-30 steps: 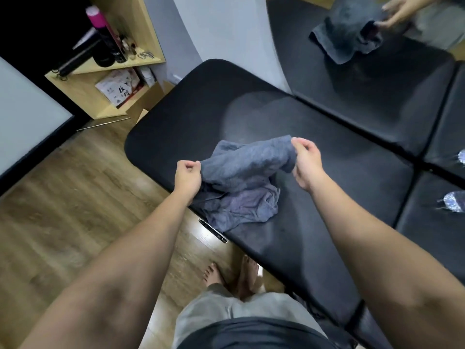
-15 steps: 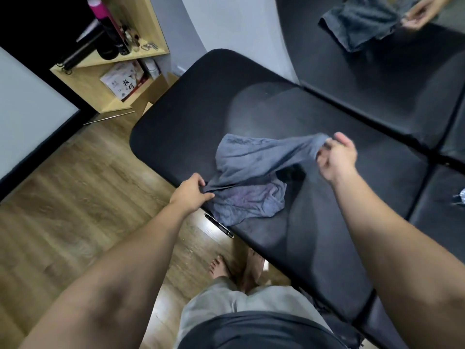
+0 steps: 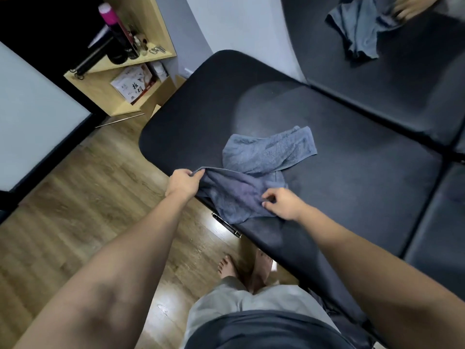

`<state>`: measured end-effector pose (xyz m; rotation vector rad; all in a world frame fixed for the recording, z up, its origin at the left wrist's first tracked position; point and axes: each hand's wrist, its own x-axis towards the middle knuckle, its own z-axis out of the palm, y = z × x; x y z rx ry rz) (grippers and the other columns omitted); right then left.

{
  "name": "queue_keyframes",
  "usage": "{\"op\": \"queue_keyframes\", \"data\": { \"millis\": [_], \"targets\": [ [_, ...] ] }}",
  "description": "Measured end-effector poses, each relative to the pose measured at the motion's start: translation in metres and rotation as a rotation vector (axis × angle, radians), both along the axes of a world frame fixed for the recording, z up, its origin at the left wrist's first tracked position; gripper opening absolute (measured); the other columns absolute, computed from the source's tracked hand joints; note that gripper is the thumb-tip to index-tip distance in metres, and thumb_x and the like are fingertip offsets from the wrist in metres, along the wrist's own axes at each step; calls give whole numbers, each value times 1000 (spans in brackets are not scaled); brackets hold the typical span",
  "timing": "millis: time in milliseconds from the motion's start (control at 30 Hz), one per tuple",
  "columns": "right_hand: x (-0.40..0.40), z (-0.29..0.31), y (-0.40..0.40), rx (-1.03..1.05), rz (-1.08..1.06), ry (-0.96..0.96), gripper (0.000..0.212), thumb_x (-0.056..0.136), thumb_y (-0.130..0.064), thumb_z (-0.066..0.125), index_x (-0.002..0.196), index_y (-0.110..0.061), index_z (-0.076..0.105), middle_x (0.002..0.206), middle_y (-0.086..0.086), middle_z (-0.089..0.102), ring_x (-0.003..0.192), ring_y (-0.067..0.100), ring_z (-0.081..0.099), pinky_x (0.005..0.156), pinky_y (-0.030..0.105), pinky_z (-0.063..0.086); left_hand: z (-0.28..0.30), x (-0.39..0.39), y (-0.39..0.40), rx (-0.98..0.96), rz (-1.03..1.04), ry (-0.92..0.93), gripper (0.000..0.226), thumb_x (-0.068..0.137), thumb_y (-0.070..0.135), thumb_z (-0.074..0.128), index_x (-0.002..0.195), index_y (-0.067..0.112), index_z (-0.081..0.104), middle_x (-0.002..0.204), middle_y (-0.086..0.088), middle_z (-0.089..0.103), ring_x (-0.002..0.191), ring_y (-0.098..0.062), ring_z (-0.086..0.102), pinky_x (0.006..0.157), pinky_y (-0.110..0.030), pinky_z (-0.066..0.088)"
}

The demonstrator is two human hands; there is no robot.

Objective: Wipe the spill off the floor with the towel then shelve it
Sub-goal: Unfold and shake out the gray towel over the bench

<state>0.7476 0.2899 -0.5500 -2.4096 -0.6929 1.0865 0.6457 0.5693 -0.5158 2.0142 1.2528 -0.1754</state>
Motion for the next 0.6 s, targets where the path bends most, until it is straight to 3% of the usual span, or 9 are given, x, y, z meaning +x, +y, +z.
{"op": "queue_keyframes", "data": {
  "millis": [33, 100, 167, 233, 300, 333, 400, 467, 600],
  "targets": [
    [-7, 3, 3, 3, 65, 115, 17, 91, -27, 70, 104, -17, 75, 99, 0, 73, 87, 14, 61, 89, 27, 49, 0, -2, 1, 1, -2, 13, 44, 92, 39, 64, 58, 15, 51, 65, -5, 58, 80, -35, 65, 74, -37, 52],
    [-14, 18, 12, -31, 154, 397, 21, 94, -30, 68, 98, -11, 76, 91, 0, 74, 74, 14, 65, 74, 23, 52, 2, -6, 2, 16, 25, 35, 30, 94, 23, 57, 65, 21, 59, 82, -6, 67, 92, -34, 67, 82, -35, 55],
    [-3, 27, 17, -31, 12, 570, 25, 97, -34, 63, 99, -11, 74, 95, 4, 75, 64, 17, 67, 62, 26, 55, 6, -11, 4, 55, 108, 36, 27, 90, 15, 50, 73, 29, 66, 100, -5, 70, 105, -28, 63, 92, -35, 55],
    [20, 23, 16, 66, -281, 404, 19, 98, -29, 61, 91, -12, 67, 92, 11, 74, 58, 20, 62, 54, 27, 52, 12, -16, 7, 44, 157, 38, 29, 87, 12, 47, 81, 30, 69, 100, -5, 74, 104, -26, 65, 93, -36, 55],
    [52, 12, 5, 67, -498, 14, 12, 94, -25, 63, 91, -13, 65, 90, 7, 69, 73, 24, 62, 68, 32, 53, 13, -20, 9, -46, 172, 42, 28, 86, 9, 46, 87, 21, 71, 90, -11, 76, 95, -31, 70, 84, -35, 58],
    [65, 8, -1, 63, -615, -76, 12, 92, -25, 64, 96, -14, 64, 92, 6, 68, 79, 25, 63, 75, 35, 55, 12, -23, 10, -91, 190, 42, 26, 84, 9, 47, 87, 16, 71, 87, -14, 76, 90, -34, 71, 77, -36, 58],
    [84, 0, -11, 147, -963, 86, 23, 92, -27, 65, 110, -14, 58, 95, 10, 63, 71, 28, 62, 62, 41, 59, 10, -30, 10, -197, 294, 13, 22, 79, 17, 49, 85, 12, 69, 89, -15, 75, 74, -35, 71, 62, -34, 54],
    [95, -4, -18, 246, -1281, 355, 30, 95, -29, 64, 119, -14, 54, 101, 10, 58, 68, 23, 59, 45, 34, 56, 6, -40, 11, -285, 416, -16, 30, 75, 30, 53, 89, 11, 71, 85, -12, 76, 64, -31, 70, 60, -31, 50],
    [117, -21, -27, 373, -1447, 439, 60, 94, -25, 66, 148, -18, 40, 125, 8, 56, 76, 22, 59, 48, 32, 58, -6, -51, 12, -296, 557, -134, 35, 88, 44, 65, 74, 13, 70, 77, -9, 71, 60, -30, 72, 59, -35, 50]
  ]
}}
